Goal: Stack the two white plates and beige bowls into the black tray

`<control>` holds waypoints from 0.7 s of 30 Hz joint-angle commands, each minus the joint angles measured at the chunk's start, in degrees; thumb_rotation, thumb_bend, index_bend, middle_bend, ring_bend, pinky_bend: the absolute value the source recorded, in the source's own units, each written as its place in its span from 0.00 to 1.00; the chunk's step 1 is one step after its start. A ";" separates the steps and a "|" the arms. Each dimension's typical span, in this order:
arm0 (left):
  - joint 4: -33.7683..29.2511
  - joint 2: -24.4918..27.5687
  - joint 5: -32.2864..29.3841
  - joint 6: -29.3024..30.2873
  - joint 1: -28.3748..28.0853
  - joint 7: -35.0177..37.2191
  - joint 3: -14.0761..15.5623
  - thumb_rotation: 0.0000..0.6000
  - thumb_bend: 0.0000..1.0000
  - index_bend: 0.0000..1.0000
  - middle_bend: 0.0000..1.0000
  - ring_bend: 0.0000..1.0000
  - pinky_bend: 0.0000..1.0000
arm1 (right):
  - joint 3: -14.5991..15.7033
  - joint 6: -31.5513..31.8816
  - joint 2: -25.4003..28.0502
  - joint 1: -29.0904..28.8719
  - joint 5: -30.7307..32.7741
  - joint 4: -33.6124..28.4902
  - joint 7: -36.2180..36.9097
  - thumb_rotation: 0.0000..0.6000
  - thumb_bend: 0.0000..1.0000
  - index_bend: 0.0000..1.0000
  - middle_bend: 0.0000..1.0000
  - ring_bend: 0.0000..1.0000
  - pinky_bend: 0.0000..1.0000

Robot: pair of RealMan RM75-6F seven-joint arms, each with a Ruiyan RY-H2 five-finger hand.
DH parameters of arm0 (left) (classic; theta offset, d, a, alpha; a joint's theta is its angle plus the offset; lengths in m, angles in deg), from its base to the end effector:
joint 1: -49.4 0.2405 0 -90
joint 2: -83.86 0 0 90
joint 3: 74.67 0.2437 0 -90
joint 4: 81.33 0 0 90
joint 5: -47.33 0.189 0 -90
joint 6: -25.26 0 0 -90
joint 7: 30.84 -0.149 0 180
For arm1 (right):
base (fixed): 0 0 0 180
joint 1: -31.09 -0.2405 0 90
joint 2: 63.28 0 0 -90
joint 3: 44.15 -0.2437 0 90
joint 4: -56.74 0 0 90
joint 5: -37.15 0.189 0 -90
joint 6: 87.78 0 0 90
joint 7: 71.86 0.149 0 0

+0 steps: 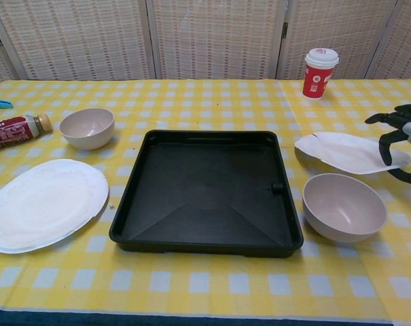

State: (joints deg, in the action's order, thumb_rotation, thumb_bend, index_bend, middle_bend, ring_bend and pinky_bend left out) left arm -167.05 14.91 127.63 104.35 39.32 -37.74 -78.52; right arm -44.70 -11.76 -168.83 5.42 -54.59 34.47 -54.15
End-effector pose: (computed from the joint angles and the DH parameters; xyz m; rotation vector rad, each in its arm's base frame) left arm -0.3061 0.2152 0.1517 -1.4367 -0.8411 -0.7630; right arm -0.3067 -0.3087 0.0351 1.7149 -0.6090 0.8858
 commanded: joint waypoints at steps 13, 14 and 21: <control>-1.11 0.87 0.58 0.18 0.09 1.20 0.13 1.00 0.36 0.02 0.04 0.01 0.07 | -0.49 16.11 8.88 -2.05 -6.68 -25.75 -11.80 1.00 0.55 0.67 0.16 0.14 0.00; -1.21 0.98 0.64 0.38 0.18 1.31 0.12 1.00 0.36 0.02 0.04 0.01 0.07 | -0.41 15.23 9.22 -2.72 -7.05 -27.54 -12.77 1.00 0.55 0.67 0.16 0.14 0.00; -1.82 1.98 0.69 1.21 0.76 2.72 0.00 1.00 0.36 0.02 0.04 0.01 0.07 | -1.13 8.07 8.56 -7.78 -8.39 -35.07 -18.80 1.00 0.55 0.67 0.16 0.14 0.00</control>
State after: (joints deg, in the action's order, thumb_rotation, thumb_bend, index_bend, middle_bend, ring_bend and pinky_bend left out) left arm -168.80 16.80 128.30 105.47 40.01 -35.13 -78.50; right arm -45.51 -1.82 -159.98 -0.72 -62.30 0.85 -71.51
